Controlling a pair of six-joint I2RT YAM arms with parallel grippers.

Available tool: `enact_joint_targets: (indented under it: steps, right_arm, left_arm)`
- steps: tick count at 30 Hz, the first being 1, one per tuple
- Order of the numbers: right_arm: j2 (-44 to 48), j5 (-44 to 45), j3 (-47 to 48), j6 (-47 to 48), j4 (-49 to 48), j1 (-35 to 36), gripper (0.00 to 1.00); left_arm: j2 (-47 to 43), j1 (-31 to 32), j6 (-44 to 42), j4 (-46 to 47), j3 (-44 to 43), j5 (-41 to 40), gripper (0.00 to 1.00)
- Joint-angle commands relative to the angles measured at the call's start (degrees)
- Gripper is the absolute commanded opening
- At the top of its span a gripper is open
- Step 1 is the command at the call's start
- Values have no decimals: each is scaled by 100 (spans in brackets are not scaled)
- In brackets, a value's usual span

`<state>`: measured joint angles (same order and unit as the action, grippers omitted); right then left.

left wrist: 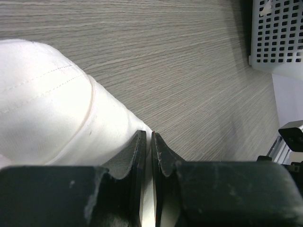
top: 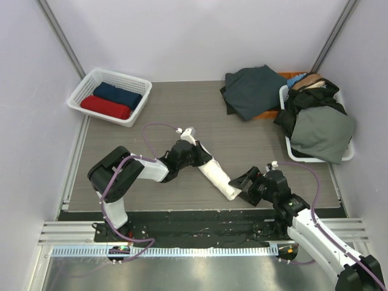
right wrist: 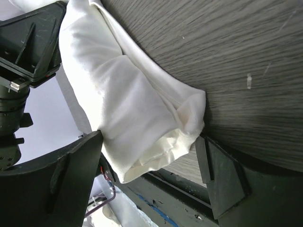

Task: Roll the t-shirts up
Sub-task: Roll the T-shirt to the center of the board.

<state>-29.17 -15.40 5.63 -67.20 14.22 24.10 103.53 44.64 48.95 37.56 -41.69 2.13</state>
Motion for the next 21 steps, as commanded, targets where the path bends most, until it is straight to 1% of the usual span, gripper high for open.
enact_joint_targets:
  steps: [1, 4, 5, 6, 8, 10, 11, 13, 15, 16, 17, 19, 21]
  right_arm:
    - [-247, 195, -141, -83, -367, 261, 87]
    - [-239, 406, -167, -118, -446, 376, 77]
    - [-238, 510, -202, -127, -498, 429, 70]
    - [-256, 546, -220, -153, -542, 447, 66]
    - [-317, 599, -299, -179, -718, 464, 59]
    - [-414, 704, -299, -188, -789, 456, 57]
    - [-458, 731, -299, -188, -911, 456, 50]
    - [-633, 793, -334, -223, -1131, 473, 45]
    - [-843, 898, -343, -241, -1368, 473, 31]
    - [-906, 933, -343, -232, -1404, 473, 23]
    - [-993, 942, -326, -224, -1657, 473, 12]
    - [-1222, 977, -247, -128, -1677, 473, 8]
    - [-1363, 1021, -10, -31, -1563, 473, 8]
  left_arm:
    - [71, 53, -96, -759, 153, -160, 14]
    - [71, 53, -96, -794, 144, -160, 14]
    - [71, 53, -96, -803, 144, -160, 14]
    - [63, 53, -87, -812, 135, -317, 14]
    - [54, 53, -61, -882, 135, -345, 14]
    - [54, 53, -35, -908, 135, -389, 14]
    - [62, 53, -35, -926, 126, -398, 14]
    - [54, 53, -8, -926, 126, -424, 14]
    - [63, 53, 1, -926, 135, -433, 14]
    - [71, 53, 9, -926, 135, -442, 14]
    - [71, 53, 18, -917, 135, -442, 14]
    - [71, 45, 18, -873, 135, -433, 14]
    - [19, 36, -8, -917, 91, -398, 15]
